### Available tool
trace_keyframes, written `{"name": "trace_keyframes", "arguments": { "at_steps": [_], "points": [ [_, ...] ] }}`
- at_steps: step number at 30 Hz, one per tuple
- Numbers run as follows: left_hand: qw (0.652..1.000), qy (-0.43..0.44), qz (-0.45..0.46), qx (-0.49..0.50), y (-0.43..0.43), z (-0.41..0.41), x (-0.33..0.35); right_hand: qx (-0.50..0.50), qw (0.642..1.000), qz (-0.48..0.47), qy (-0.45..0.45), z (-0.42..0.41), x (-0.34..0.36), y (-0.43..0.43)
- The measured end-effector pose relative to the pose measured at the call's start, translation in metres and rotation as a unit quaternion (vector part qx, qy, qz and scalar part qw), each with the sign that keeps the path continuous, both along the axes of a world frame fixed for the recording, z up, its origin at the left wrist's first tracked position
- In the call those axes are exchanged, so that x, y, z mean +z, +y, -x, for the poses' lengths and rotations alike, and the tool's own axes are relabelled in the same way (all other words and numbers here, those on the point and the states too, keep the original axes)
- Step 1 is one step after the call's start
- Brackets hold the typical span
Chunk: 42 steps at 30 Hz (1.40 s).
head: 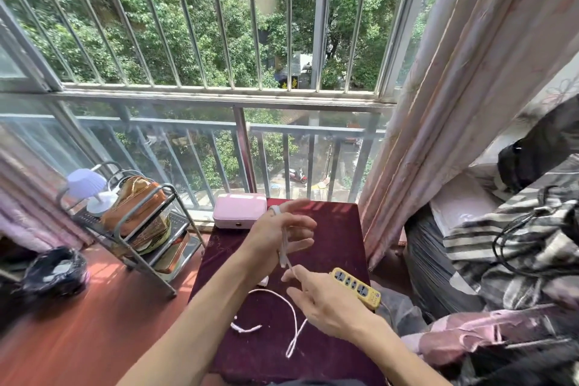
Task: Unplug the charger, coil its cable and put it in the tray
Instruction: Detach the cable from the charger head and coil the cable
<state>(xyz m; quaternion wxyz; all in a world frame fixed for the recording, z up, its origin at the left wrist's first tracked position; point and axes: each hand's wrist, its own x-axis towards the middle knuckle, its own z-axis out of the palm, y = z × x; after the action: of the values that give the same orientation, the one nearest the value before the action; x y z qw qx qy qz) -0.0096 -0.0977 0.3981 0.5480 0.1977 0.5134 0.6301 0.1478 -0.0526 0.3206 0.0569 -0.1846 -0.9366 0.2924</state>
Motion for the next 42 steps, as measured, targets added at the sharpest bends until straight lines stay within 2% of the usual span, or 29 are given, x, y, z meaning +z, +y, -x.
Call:
{"name": "trace_keyframes", "arguments": {
  "at_steps": [3, 6, 9, 15, 18, 21, 27, 30, 37, 39, 42],
  "points": [
    [0.997, 0.050, 0.064, 0.013, -0.004, 0.009, -0.014, 0.001, 0.999, 0.037, 0.007, -0.011, 0.019, 0.005],
    [0.990, 0.098, 0.097, 0.020, -0.003, 0.004, -0.022, 0.020, 1.000, 0.006, -0.001, -0.016, 0.043, 0.013],
    [0.985, 0.143, 0.098, -0.014, -0.005, -0.006, -0.024, 0.052, 0.998, -0.031, -0.012, -0.019, 0.071, 0.021],
    [0.982, 0.034, 0.004, -0.186, -0.013, -0.025, -0.026, 0.031, 0.998, -0.013, 0.057, -0.014, 0.110, 0.049],
    [0.975, -0.060, -0.043, -0.210, -0.018, -0.030, -0.021, 0.008, 0.996, 0.027, 0.089, -0.015, 0.114, 0.068],
    [0.965, -0.117, -0.087, -0.220, -0.023, -0.030, -0.014, -0.006, 0.991, 0.070, 0.116, -0.016, 0.112, 0.079],
    [0.938, -0.219, -0.073, -0.259, -0.027, -0.039, -0.003, -0.005, 0.973, 0.167, 0.159, -0.009, 0.105, 0.091],
    [0.932, -0.223, -0.084, -0.273, -0.029, -0.045, 0.001, -0.007, 0.959, 0.217, 0.184, -0.004, 0.100, 0.093],
    [0.943, -0.188, -0.115, -0.248, -0.034, -0.047, 0.021, -0.036, 0.916, 0.316, 0.246, -0.002, 0.076, 0.078],
    [0.942, -0.206, -0.127, -0.233, -0.033, -0.047, 0.024, -0.043, 0.904, 0.343, 0.253, 0.000, 0.070, 0.070],
    [0.934, -0.245, -0.150, -0.213, -0.030, -0.047, 0.026, -0.095, 0.905, 0.329, 0.252, 0.004, 0.059, 0.060]
  ]
}}
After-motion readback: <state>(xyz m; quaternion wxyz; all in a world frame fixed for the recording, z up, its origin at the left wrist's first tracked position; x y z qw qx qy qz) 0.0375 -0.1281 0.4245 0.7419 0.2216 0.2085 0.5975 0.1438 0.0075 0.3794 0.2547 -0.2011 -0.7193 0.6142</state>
